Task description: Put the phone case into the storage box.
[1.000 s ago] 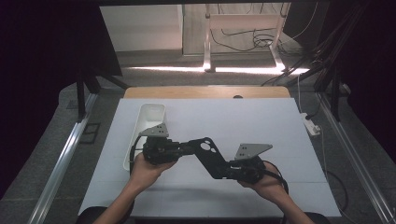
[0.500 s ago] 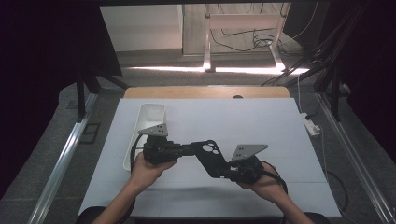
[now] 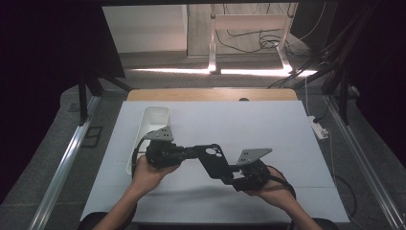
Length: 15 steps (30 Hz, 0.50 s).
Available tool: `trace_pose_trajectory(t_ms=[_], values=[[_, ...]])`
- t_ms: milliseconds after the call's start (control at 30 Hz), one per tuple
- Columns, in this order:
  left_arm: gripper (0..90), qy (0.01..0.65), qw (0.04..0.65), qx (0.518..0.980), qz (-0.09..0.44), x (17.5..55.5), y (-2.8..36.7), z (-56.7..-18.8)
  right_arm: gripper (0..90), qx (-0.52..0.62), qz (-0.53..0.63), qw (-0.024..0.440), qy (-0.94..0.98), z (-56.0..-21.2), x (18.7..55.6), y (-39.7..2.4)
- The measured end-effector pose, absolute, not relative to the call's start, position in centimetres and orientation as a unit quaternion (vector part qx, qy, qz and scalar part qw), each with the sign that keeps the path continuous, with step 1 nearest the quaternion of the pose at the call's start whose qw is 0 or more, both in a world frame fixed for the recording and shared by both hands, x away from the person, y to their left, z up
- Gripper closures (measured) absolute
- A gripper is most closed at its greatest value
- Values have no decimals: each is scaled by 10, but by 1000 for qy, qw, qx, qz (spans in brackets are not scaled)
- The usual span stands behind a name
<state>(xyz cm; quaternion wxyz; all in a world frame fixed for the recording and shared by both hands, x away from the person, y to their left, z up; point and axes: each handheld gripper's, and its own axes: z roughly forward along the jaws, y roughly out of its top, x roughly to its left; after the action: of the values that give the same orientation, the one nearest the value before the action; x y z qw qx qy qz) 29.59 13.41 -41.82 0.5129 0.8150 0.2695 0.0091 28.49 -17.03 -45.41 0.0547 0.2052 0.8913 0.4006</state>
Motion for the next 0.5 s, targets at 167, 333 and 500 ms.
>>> trace_pose_trajectory(t_ms=[167,333,500], values=[[832,273,508,817,15,297,138,-417,407,226,393,53,890,-452,289,-178],[832,273,502,821,20,298,142,-416,345,237,371,60,896,-456,290,-181],[832,275,498,822,25,300,147,-414,244,254,366,71,892,-454,288,-188]])
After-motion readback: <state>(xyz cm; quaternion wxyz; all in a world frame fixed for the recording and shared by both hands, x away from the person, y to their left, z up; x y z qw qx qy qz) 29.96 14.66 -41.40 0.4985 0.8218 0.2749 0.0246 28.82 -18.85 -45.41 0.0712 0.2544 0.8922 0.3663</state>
